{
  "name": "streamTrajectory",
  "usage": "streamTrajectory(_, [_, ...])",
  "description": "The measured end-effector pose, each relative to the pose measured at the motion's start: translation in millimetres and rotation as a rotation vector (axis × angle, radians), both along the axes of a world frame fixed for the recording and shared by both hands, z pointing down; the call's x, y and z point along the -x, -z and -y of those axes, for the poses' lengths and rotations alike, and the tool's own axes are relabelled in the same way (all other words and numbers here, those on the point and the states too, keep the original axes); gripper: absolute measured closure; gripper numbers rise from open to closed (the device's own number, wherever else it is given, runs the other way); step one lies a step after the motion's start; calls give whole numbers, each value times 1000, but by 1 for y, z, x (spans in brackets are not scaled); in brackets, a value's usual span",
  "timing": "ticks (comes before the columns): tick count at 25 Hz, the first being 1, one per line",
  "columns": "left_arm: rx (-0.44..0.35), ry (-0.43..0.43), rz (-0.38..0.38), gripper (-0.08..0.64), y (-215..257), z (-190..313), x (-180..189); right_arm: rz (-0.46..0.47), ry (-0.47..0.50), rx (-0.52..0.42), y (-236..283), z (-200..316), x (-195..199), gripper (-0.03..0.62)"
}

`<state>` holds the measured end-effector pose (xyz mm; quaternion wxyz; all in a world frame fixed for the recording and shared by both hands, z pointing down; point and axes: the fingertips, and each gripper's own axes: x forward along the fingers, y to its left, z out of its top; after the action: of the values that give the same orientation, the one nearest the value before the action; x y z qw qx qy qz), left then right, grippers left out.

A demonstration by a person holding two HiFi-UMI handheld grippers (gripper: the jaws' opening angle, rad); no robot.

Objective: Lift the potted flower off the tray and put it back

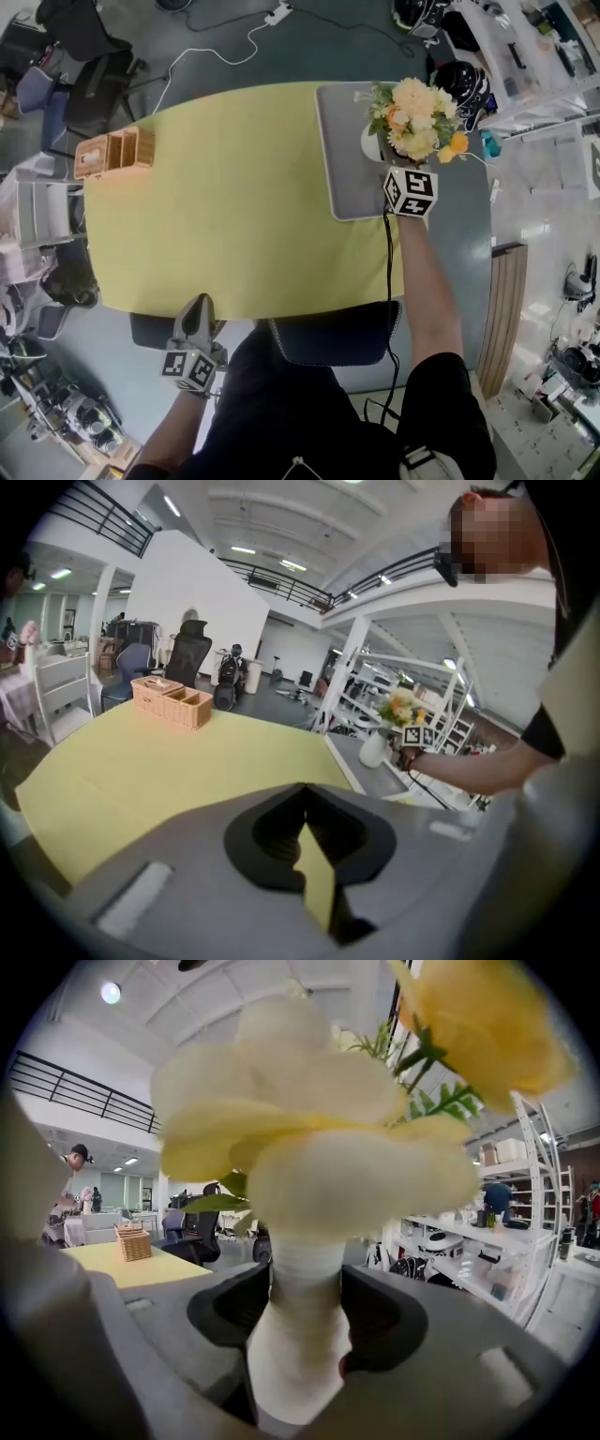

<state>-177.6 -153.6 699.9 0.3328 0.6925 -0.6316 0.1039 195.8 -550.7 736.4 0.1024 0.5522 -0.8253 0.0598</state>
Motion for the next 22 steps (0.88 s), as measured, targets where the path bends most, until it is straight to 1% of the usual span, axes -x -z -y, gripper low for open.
streamTrajectory(5, [-2,5,-1,552,5,-6,3,-6,-8,10,1,1,-3,328])
streamTrajectory(15, [-15,7,0,552,15,-16,15,-24,-37,38,-1,-2,-4,304])
streamTrajectory(22, [-17,8,-2,552,18,-28,27,-32,-73,66,-12,-16,-10,266])
